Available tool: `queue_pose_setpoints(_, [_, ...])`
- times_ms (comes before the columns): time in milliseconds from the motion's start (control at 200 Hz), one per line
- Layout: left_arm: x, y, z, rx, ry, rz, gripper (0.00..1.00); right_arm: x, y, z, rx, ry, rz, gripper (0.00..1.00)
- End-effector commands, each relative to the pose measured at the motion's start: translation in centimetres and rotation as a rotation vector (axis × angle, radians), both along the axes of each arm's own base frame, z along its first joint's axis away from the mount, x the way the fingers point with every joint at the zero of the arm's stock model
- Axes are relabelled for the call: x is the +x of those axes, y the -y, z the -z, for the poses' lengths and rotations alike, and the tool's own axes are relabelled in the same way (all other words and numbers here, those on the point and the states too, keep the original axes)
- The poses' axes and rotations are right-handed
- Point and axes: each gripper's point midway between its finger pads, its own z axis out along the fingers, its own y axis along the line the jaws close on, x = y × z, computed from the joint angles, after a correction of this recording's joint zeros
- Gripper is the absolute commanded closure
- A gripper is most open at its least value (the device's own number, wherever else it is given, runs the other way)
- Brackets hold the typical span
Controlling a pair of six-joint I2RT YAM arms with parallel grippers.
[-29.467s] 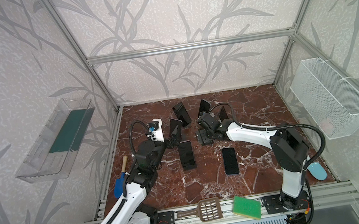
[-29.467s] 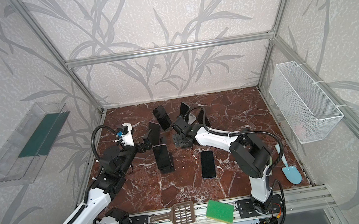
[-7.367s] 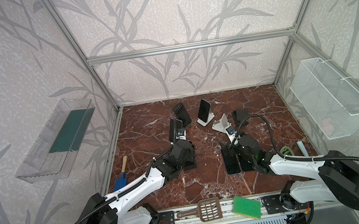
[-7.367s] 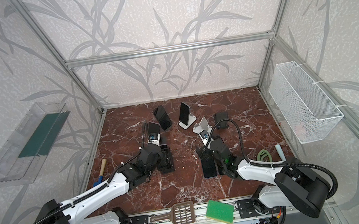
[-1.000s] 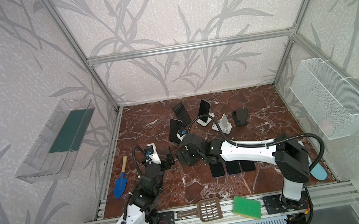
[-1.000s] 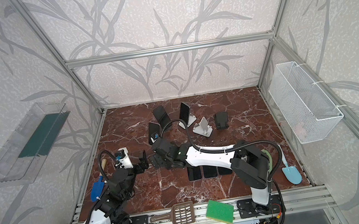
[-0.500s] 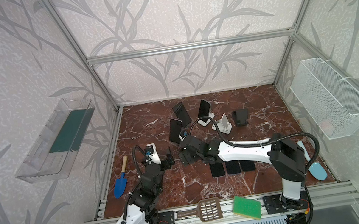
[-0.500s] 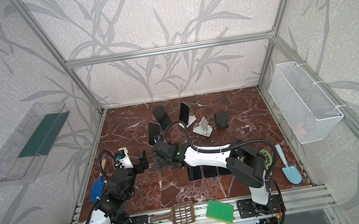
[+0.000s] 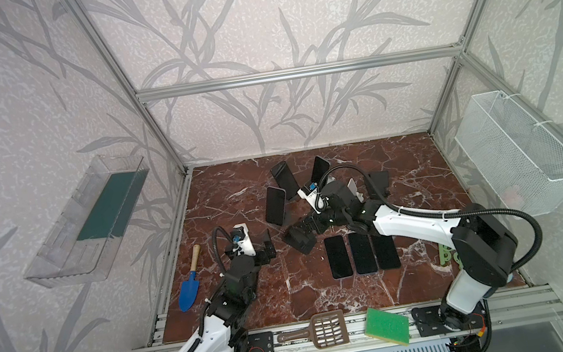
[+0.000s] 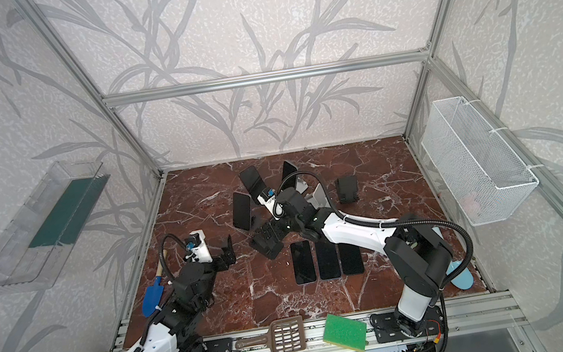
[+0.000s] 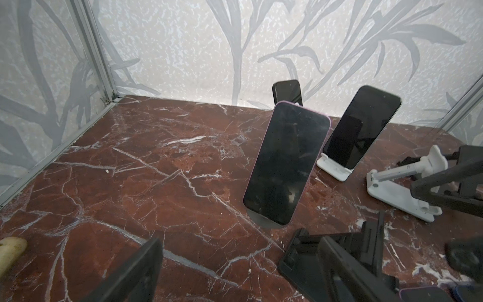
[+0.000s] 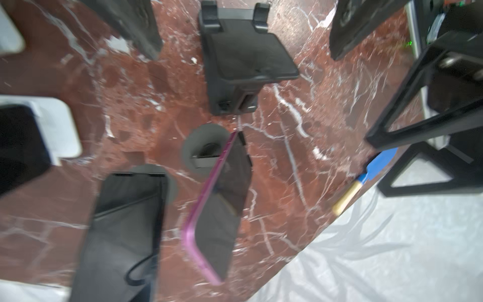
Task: Remove the phone from the phone stand
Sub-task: Pick up the phone stand from the center of the table.
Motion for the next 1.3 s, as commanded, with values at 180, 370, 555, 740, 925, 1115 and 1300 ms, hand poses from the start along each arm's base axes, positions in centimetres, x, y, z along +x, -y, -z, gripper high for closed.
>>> queue_pose_setpoints(180, [0.4,0.0,-1.0,-0.015,0.049,-0.008,0.06,-0.4,-2.9,1.6,-0.106,0.12,-0.125,0.01])
queue_pose_setpoints(370, [0.4,-0.1,-0.9,-0.015,0.049,-0.016,0.06,0.2,-3.3,3.2,-0.117,0.103,-0.091,0.01])
queue_pose_setpoints(555, [0.5,-0.2,-0.8,-0.011,0.047,-0.022,0.06,0.7,-3.8,3.8,-0.12,0.091,-0.087,0.03])
queue_pose_setpoints(740, [0.7,0.1,-1.0,-0.01,0.048,-0.012,0.06,0.5,-3.9,4.4,-0.117,0.06,-0.083,0.11])
queue_pose_setpoints(925, [1.2,-0.1,-1.0,0.027,0.05,-0.033,0.06,0.2,-4.0,3.8,-0.104,0.055,-0.094,0.22])
queue_pose_setpoints(1115, [1.9,0.3,-1.8,0.032,0.064,-0.027,0.06,0.1,-3.7,3.5,-0.096,0.059,-0.096,0.33])
queue_pose_setpoints(1300, [2.4,0.9,-2.4,0.045,0.064,-0.01,0.06,0.0,-3.3,2.5,-0.074,0.057,-0.068,0.37])
